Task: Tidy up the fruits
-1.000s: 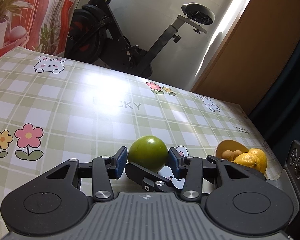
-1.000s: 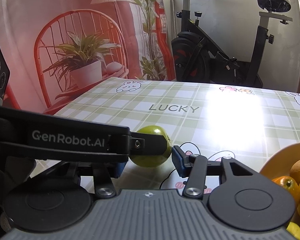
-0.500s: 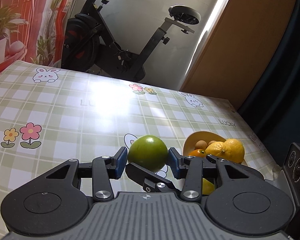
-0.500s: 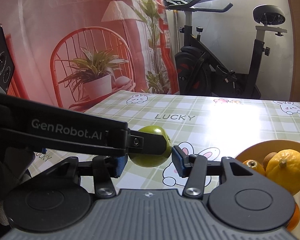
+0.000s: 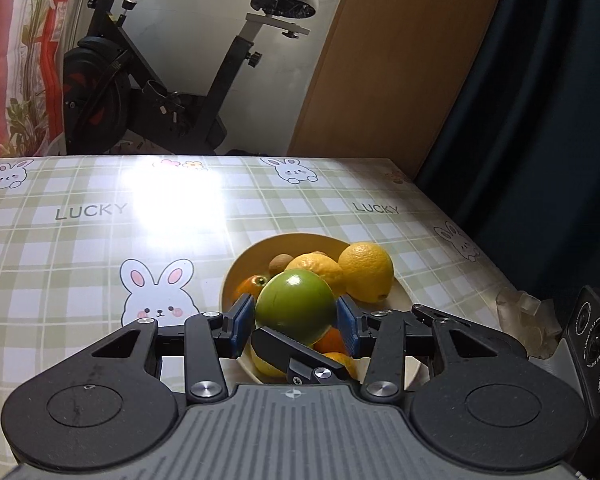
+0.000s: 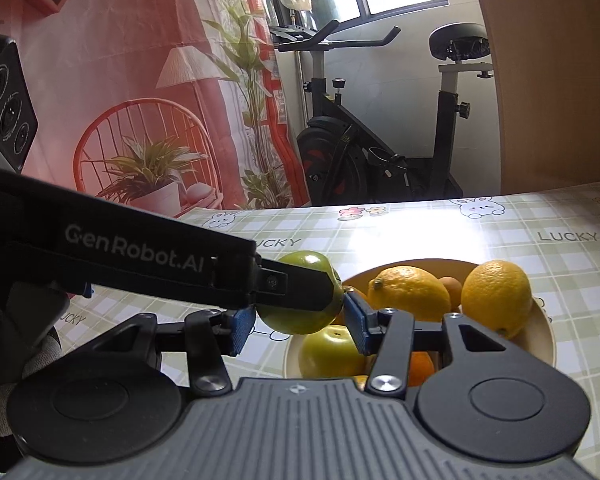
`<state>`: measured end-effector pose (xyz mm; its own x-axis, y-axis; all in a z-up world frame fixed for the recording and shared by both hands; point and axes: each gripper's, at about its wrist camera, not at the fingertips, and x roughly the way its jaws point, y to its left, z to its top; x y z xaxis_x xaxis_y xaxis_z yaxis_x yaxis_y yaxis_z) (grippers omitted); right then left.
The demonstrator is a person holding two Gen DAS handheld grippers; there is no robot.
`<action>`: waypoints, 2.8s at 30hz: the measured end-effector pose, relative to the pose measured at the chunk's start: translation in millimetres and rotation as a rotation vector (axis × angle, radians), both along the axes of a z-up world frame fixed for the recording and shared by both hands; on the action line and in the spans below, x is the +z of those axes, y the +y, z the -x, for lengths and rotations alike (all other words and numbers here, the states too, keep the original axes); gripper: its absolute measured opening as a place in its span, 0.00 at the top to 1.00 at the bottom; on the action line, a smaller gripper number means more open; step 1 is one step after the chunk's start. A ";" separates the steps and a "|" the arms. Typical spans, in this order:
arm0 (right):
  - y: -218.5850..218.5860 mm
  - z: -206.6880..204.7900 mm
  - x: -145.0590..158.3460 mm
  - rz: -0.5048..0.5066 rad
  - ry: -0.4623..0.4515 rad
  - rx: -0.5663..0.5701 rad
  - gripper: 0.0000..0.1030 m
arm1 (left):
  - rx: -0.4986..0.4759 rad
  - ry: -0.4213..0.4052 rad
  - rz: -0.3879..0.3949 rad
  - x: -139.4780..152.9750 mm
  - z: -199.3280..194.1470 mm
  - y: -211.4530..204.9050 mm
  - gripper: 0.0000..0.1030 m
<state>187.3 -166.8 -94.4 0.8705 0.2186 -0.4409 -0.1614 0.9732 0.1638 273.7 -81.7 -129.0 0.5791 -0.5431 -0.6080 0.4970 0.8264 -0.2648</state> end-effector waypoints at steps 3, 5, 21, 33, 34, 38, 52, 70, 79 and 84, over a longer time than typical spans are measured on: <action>-20.3 10.3 1.4 -0.024 -0.011 -0.038 0.50 | -0.037 0.002 -0.014 -1.3 2.8 -22.6 0.54; -33.7 15.0 0.8 -0.039 -0.015 -0.064 0.51 | -0.058 0.013 -0.019 -6.0 3.2 -35.4 0.54; -88.1 16.4 -19.7 -0.079 0.039 -0.166 0.51 | -0.162 0.066 -0.106 -37.1 -11.4 -97.8 0.53; -80.3 10.3 -23.2 -0.043 0.050 -0.169 0.52 | -0.145 0.083 -0.100 -45.7 -17.3 -99.6 0.54; -79.7 10.0 -23.6 -0.042 0.052 -0.170 0.52 | -0.146 0.084 -0.100 -45.7 -17.4 -98.9 0.54; -79.6 9.1 -24.4 -0.045 0.055 -0.169 0.52 | -0.144 0.084 -0.091 -45.9 -17.8 -96.0 0.53; -79.7 4.4 -27.7 -0.033 0.079 -0.179 0.49 | -0.095 0.030 -0.072 -37.4 -3.3 -85.7 0.48; -69.2 18.5 -24.3 0.028 0.022 -0.183 0.19 | 0.173 -0.117 -0.079 -12.6 33.6 -24.3 0.15; -61.0 39.5 27.0 0.025 -0.042 -0.213 0.04 | 0.297 -0.198 -0.038 37.8 55.4 20.6 0.09; -41.6 48.8 66.4 0.050 -0.031 -0.187 0.00 | 0.343 -0.253 -0.026 67.7 77.0 42.8 0.06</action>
<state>138.5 -208.4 -28.0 0.9074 0.0300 -0.4192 0.0188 0.9936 0.1117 196.8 -38.9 -61.3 0.8560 -0.2796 -0.4347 0.2388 0.9599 -0.1471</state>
